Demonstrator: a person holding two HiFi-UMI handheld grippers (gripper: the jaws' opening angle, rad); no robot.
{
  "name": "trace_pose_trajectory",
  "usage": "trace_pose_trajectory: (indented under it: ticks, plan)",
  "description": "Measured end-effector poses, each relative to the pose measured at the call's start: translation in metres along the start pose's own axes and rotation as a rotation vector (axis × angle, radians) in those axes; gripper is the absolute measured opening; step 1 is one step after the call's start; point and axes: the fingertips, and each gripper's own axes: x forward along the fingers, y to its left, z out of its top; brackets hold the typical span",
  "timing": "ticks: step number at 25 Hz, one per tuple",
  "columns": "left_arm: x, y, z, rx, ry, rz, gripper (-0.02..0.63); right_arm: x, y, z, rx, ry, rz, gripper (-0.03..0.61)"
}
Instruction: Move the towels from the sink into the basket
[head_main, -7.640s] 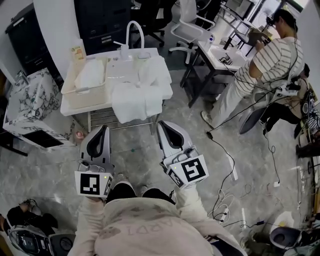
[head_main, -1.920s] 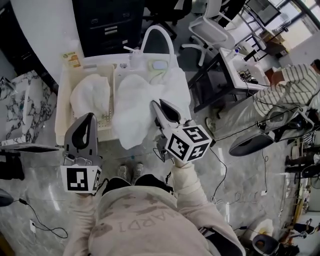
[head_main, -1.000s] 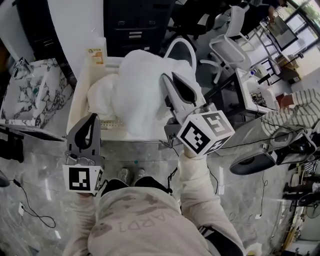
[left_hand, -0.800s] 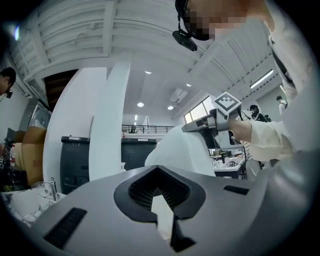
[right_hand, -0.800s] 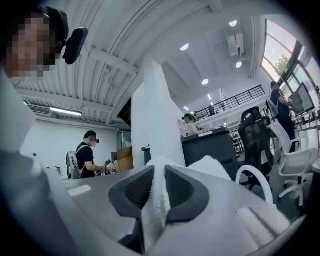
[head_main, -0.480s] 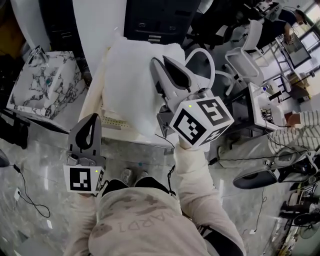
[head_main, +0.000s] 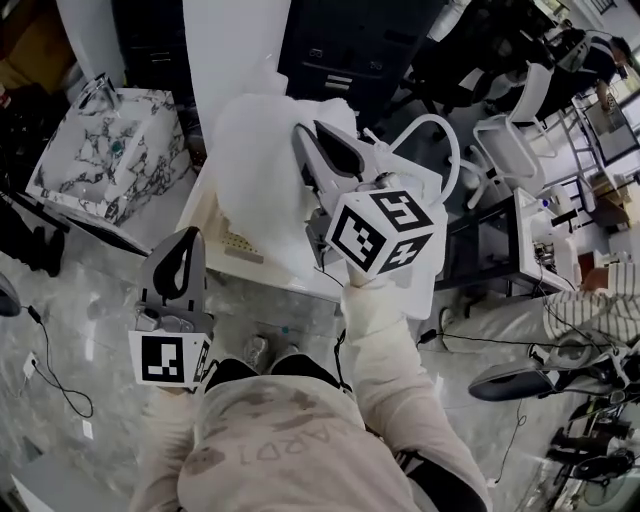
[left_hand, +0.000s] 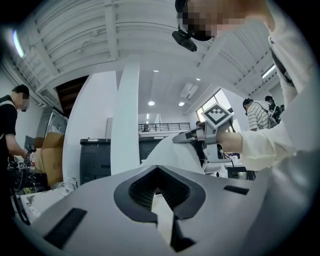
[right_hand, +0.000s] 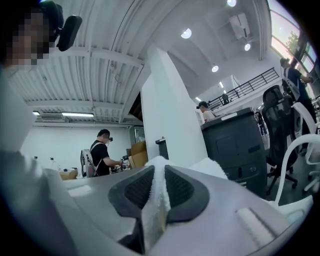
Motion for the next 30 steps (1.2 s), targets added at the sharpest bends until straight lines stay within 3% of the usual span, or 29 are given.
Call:
trace_pose_trajectory:
  ticks: [18,30]
  plan:
    - [0.006,0.025,-0.019,-0.018,0.035,0.039,0.006,0.046,-0.019,-0.147,0.057,0.332,0.008,0.075]
    - [0.01,0.028,-0.024,-0.023,0.044,0.044,0.006,0.05,-0.016,-0.212,0.063,0.572,0.026,0.084]
